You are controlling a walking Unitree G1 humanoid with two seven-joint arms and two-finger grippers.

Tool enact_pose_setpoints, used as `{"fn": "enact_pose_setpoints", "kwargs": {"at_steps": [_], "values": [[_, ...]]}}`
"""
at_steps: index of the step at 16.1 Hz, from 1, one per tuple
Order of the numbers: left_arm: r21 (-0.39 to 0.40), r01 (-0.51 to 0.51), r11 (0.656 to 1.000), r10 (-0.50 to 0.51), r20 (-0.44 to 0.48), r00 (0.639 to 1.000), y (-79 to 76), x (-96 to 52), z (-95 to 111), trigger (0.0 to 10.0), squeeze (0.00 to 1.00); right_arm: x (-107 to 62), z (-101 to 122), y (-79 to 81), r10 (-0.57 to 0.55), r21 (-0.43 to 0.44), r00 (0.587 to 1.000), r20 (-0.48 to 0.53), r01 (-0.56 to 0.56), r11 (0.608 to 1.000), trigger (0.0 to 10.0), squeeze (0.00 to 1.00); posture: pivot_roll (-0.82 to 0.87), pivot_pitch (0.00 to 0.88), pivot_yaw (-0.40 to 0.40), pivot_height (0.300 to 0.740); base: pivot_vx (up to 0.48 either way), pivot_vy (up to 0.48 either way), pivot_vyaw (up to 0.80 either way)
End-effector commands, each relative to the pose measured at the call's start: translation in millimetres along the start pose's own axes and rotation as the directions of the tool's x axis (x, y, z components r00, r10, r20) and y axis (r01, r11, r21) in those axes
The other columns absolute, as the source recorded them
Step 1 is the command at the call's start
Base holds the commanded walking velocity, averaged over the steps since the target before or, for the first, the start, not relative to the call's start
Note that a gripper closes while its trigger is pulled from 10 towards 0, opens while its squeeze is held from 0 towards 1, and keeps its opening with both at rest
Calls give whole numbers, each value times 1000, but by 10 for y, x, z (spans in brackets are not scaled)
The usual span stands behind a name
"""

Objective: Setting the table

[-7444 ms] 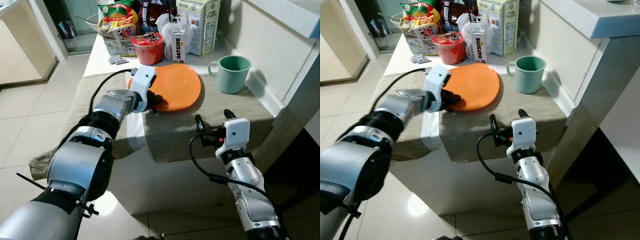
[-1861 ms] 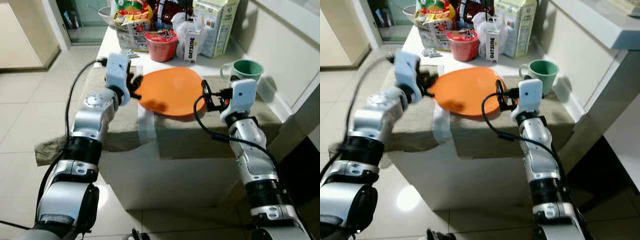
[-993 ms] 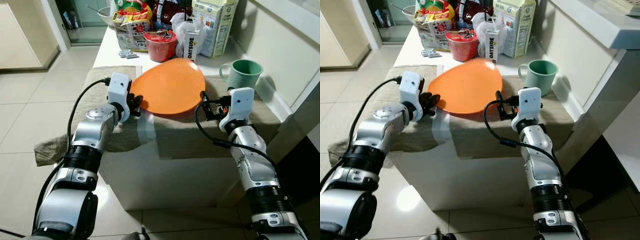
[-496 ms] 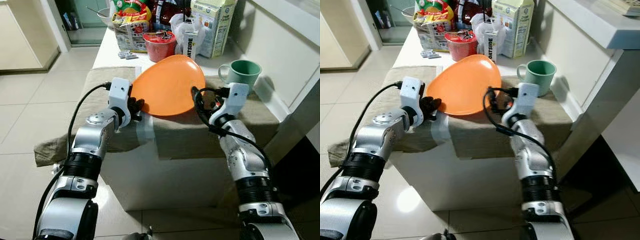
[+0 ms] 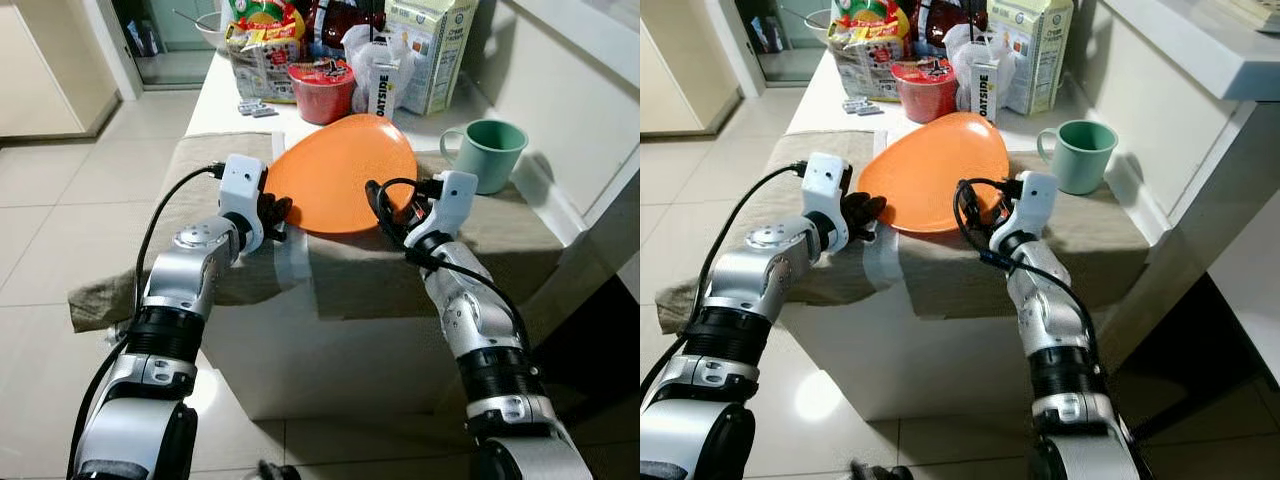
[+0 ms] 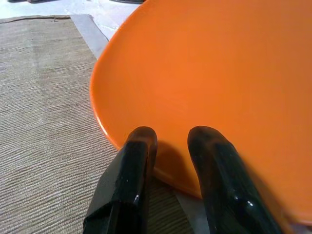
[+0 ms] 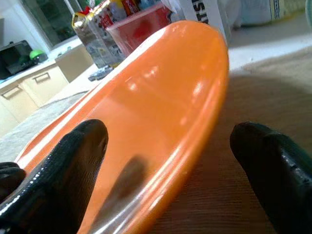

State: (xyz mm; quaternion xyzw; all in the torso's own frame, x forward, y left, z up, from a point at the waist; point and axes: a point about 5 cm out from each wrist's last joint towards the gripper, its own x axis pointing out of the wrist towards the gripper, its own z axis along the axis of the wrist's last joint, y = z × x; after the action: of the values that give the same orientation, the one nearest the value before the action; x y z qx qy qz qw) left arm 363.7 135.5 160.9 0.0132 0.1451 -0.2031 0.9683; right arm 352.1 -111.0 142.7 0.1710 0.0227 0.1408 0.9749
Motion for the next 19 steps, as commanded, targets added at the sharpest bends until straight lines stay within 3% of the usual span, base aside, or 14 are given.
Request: {"fn": "enact_pose_setpoints", "kwargs": {"at_steps": [1, 2, 3, 4, 13, 17, 19], "values": [[-27, 29, 999, -32, -105, 994, -65, 13, -240, 10000, 0, 18, -28, -4, -6, 0, 1000, -10, 6, 1000, 10000, 0, -144, 39, 69, 740, 0, 0, 0], [-25, 36, 999, -38, -100, 994, -81, 9, -223, 10000, 0, 35, -43, -12, -21, -8, 1000, -14, 20, 1000, 10000, 0, -144, 39, 69, 740, 0, 0, 0], [-23, 40, 999, -42, -95, 995, -90, 3, -208, 10000, 0, 45, -43, -31, -44, -11, 999, -11, 44, 999, 7686, 0, -139, 38, 68, 740, 0, 0, 0], [-22, 42, 999, -44, -91, 995, -92, -1, -195, 10000, 0, 50, -38, -48, -60, -10, 998, -4, 60, 998, 0, 0, -137, 38, 68, 740, 0, 0, 0], [-30, 48, 998, -51, -97, 994, -115, -9, -199, 10000, 0, 59, -55, -67, -74, 68, 997, -1, 74, 995, 0, 0, -142, 42, 65, 740, 0, 0, 0], [-29, 52, 998, -54, -97, 994, -119, -11, -194, 10000, 0, 61, -68, -85, -85, 150, 996, -20, 87, 985, 0, 0, -142, 43, 64, 740, 0, 0, 0], [-31, 52, 998, -55, -98, 994, -121, -12, -194, 10000, 0, 69, -99, -85, -88, 267, 995, -51, 98, 959, 0, 0, -141, 44, 64, 740, 0, 0, 0]]}}
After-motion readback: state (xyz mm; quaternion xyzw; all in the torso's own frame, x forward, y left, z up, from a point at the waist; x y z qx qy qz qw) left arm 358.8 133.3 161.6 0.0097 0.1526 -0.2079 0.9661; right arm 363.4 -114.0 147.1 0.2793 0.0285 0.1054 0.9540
